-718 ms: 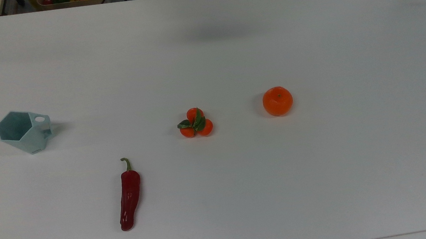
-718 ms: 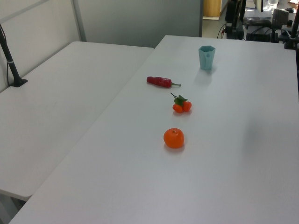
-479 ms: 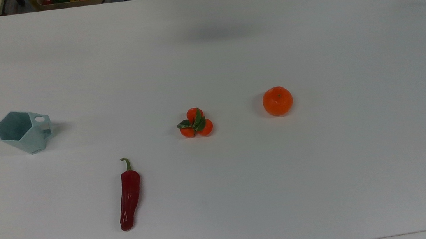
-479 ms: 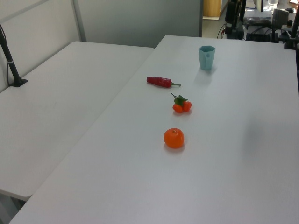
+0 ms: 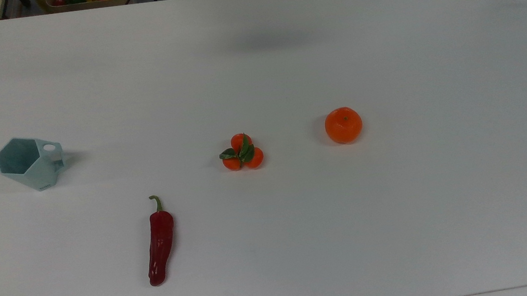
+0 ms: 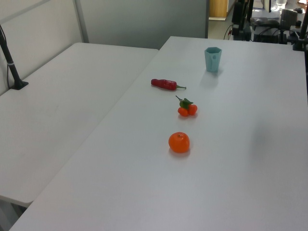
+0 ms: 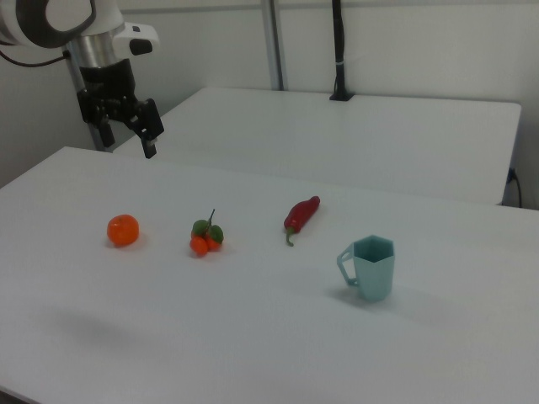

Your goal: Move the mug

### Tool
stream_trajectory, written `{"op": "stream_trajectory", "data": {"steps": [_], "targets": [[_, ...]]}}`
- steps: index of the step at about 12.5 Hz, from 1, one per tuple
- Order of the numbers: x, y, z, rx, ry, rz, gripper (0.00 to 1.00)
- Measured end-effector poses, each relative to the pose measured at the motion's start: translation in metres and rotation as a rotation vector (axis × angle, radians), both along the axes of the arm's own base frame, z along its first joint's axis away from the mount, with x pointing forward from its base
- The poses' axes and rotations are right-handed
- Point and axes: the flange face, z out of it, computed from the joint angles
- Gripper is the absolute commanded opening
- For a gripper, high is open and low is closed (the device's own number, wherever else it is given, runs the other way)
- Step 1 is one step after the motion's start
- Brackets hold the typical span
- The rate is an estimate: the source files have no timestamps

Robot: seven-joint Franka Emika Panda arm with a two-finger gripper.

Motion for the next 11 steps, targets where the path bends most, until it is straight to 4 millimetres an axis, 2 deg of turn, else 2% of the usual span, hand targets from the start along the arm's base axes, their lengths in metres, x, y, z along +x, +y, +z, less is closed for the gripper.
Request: {"op": "stream_trajectory", "data": {"steps": [7,9,11], "targets": [[0.0007,0.0001,-0.0035,0.000,0.007,-0.003,1.00],[0.0011,0.0002,-0.0043,0.005,0.016,-0.101,1.00],[0.0034,-0.0004,-0.0035,0.016,0.017,-0.269,1.00]]}}
